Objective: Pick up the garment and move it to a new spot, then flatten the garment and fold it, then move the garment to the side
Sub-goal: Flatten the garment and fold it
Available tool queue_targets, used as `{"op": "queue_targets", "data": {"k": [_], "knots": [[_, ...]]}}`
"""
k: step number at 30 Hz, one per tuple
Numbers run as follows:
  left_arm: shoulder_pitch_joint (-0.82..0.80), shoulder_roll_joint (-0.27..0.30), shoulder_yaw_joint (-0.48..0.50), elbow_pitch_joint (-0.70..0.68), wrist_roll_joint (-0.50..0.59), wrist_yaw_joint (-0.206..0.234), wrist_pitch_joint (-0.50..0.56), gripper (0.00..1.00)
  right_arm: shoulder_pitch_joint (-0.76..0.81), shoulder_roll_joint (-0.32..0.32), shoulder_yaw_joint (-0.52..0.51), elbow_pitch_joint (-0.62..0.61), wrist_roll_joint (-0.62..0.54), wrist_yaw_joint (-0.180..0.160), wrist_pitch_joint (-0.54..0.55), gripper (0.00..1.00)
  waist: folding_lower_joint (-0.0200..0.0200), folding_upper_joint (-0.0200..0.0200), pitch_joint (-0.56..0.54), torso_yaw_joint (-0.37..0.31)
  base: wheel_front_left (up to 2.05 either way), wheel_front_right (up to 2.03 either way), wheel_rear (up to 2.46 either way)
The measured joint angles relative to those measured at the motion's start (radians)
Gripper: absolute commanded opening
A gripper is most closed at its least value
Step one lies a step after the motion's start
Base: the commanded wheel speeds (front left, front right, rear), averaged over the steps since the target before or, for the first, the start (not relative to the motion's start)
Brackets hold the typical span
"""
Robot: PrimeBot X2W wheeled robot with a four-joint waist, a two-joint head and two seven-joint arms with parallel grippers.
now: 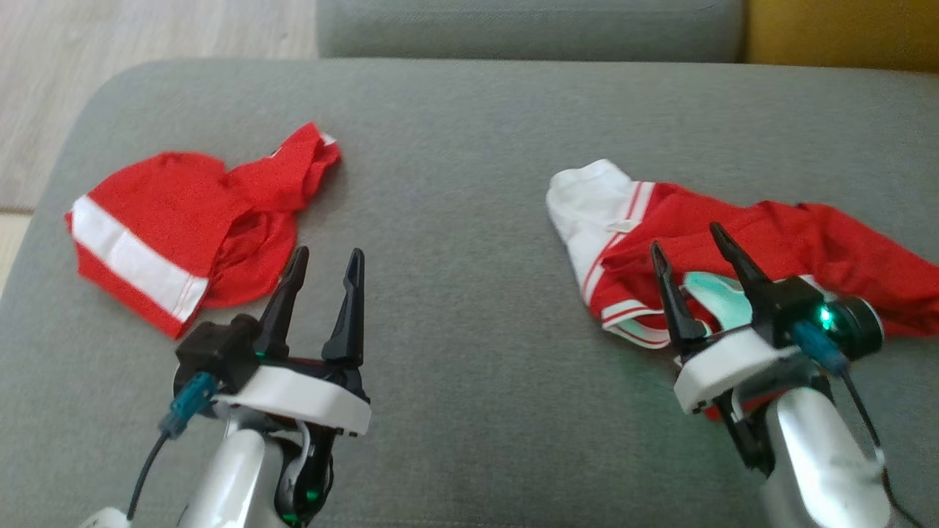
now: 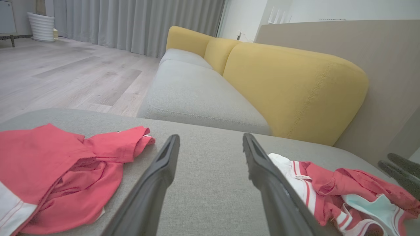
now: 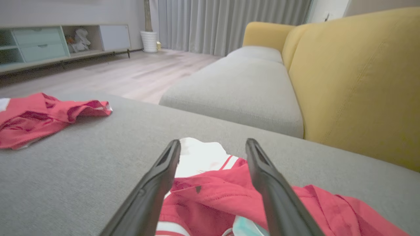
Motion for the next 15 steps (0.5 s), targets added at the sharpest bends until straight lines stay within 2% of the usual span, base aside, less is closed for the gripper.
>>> {"op": "queue_targets", "data": {"k": [6,14,15], "knots": [[-0.015,0.000,-0.002,0.010,-0.010,0.000,0.000,1.00,-0.079,-0.053,0.033,0.150,-0.011,0.000,0.073,1.00,0.0000,0.0000,0.035,0.054,0.00,0.00,0.00],[-0.019,0.000,0.000,0.011,-0.016,0.000,0.000,1.00,-0.132,-0.053,0.008,0.258,-0.040,0.000,0.099,1.00,0.0001,0.0000,0.070,0.081,0.00,0.00,0.00],[-0.019,0.000,0.001,0.011,-0.016,0.000,0.000,1.00,-0.133,-0.052,-0.002,0.270,-0.049,0.000,0.100,0.48,0.0000,0.0000,0.072,0.080,0.00,0.00,0.00]]}}
